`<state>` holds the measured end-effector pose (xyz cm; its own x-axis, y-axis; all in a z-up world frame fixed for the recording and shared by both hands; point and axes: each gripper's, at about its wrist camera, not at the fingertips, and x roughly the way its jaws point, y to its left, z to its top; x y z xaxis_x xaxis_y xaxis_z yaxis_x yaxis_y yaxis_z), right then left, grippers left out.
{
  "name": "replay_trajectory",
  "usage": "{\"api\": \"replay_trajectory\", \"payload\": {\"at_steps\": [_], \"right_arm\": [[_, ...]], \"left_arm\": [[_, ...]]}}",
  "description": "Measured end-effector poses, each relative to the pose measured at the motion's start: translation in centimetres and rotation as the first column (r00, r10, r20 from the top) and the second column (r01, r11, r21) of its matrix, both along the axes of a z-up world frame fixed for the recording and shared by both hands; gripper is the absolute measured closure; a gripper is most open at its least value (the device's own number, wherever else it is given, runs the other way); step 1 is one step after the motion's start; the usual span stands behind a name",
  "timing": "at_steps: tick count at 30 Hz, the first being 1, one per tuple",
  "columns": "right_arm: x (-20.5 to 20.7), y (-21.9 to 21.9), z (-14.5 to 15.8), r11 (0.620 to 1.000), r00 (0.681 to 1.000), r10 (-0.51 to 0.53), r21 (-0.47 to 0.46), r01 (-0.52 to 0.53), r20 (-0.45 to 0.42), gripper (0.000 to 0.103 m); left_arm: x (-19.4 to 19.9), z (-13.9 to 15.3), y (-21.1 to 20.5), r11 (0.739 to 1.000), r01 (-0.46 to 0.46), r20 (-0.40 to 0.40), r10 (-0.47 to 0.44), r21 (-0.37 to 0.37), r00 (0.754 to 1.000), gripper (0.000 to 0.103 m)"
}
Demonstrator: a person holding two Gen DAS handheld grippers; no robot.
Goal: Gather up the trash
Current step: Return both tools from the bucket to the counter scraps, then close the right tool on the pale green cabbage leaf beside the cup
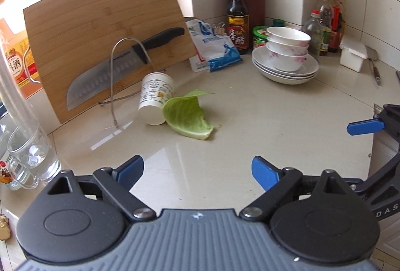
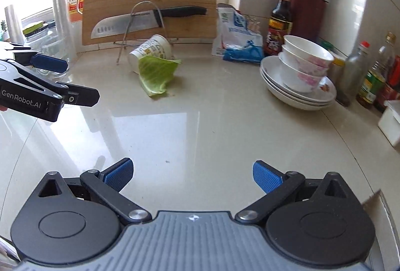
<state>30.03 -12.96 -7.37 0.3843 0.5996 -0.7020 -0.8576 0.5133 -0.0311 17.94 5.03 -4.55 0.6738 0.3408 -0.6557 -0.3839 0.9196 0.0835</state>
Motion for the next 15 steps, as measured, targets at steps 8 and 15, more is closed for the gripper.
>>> {"api": "replay_trajectory", "payload": {"at_steps": [8, 15], "right_arm": [[2.2, 6.6, -1.2, 0.993, 0.993, 0.115, -0.015, -0.115, -0.034, 0.000], [4.5, 11.3, -3.1, 0.986, 0.984, 0.160, -0.039, -0.163, -0.073, 0.000]], "left_arm": [[-0.2, -0.3, 3.7, 0.995, -0.100, 0.004, 0.100, -0.022, 0.995, 0.010], [0.5, -1.0, 5.6, 0.992, -0.124, 0.001, 0.124, -0.031, 0.992, 0.010]]}}
